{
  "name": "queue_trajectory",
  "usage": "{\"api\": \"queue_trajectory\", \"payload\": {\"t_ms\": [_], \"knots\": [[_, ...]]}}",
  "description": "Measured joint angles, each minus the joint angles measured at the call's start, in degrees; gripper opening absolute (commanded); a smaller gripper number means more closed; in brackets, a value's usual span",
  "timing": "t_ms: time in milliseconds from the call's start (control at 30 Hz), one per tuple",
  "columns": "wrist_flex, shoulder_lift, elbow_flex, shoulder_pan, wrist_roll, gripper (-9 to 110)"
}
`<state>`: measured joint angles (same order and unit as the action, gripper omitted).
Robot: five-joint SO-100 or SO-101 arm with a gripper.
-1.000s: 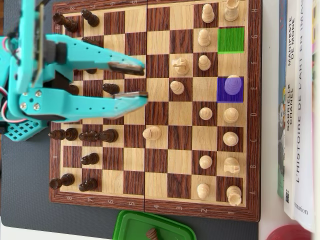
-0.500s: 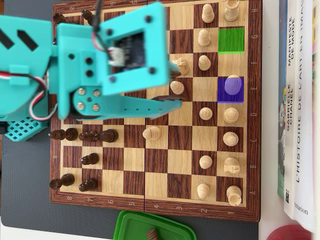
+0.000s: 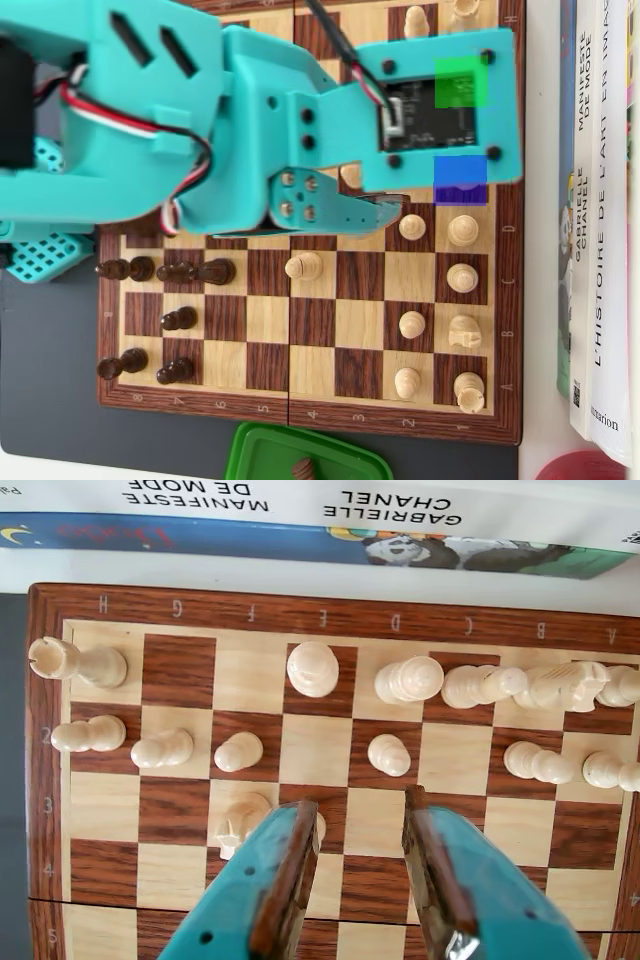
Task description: Play chess
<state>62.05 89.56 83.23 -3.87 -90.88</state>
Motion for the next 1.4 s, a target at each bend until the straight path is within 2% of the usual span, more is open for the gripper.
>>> {"api": "queue_trajectory", "payload": {"t_ms": [700,1400], "knots": [[2.55,-15.64,-16.44,-0.18,0.00,14],[2.64,-19.86,-18.19,-2.20,0.00,14]]}}
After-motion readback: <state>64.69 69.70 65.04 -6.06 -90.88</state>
